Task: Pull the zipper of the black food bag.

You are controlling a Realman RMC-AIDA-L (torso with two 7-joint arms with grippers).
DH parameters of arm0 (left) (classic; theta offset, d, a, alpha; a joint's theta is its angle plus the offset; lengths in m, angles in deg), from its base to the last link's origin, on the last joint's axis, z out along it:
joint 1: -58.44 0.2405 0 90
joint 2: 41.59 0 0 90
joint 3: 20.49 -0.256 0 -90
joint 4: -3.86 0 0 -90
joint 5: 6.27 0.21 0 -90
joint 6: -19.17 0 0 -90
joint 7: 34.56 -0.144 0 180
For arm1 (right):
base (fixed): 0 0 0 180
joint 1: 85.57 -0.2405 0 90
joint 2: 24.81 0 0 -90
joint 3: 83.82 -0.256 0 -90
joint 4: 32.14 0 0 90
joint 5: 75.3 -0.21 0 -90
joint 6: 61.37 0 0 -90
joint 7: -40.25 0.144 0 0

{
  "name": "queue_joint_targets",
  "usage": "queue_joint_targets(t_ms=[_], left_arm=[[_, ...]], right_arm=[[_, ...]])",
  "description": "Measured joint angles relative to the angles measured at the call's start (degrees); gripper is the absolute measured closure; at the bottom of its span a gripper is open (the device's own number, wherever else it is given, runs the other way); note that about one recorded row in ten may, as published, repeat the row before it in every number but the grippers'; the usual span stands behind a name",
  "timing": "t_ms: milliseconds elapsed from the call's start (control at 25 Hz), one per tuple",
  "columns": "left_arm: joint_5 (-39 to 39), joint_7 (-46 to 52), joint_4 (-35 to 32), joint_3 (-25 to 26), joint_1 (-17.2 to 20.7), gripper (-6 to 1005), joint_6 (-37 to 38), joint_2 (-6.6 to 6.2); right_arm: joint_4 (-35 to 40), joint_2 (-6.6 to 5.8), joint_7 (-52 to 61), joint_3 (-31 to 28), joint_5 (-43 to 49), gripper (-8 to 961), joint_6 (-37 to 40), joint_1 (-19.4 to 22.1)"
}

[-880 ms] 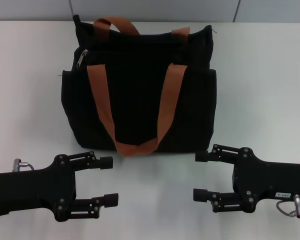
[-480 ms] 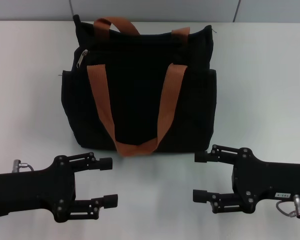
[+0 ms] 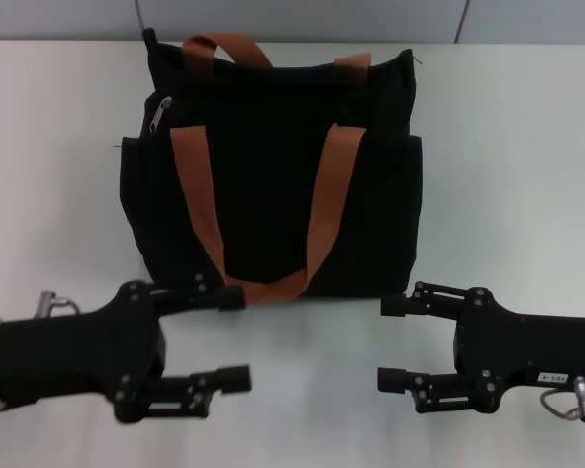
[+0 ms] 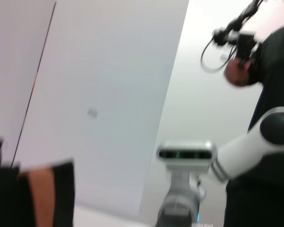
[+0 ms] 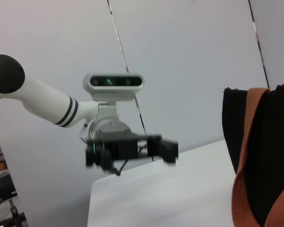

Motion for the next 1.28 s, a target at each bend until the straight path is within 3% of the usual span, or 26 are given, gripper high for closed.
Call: queue_joint_targets(t_ms=[160,360,480,600,680,840,960,1080,1280], left_arm=[[-2.3,0.5,0.1,0.8,-1.9,269,0.8,1.19],[-17.1,-1.4,1.7,0.9,-2.9,279,0.8,1.68],[-24.1,-1.5,1.7,1.0,-2.8,285,0.0,1.35],[-27.6,-1.4,1.3,3.8,-2.8,291,-4.1,-0.14],[-27.6,-1.0,1.1,5.0,-2.9,295,-7.2,-1.55],[-24.6,0.1,0.2,5.0,-3.0,303,-16.2,-5.76],[-17.9,0.5,-2.3,4.9,-3.2,309,-20.9,-7.31],[-11.9,0.5,-4.7,4.9,-3.7,315,-22.4,-7.32],[-5.2,-0.1,-5.4,4.8,-5.4,325,-25.9,-6.05]], right_arm=[[0.1,-0.03,0.3,0.0,-0.1,166,0.0,-0.1],[0.1,0.0,0.3,-0.1,-0.1,172,-0.4,0.1],[0.1,0.02,0.3,-0.1,-0.1,175,-0.4,0.2],[0.1,0.02,0.3,-0.1,-0.1,179,-0.3,0.4],[0.1,-0.08,0.3,-0.2,-0.1,181,-0.1,0.5],[0.1,-0.45,0.5,-0.2,0.0,186,0.2,0.5],[0.1,-0.48,0.6,-0.1,0.0,190,0.3,0.5],[0.3,-0.49,1.0,0.1,0.0,193,0.3,0.5],[0.7,-0.66,2.5,0.1,0.0,199,0.4,0.6]])
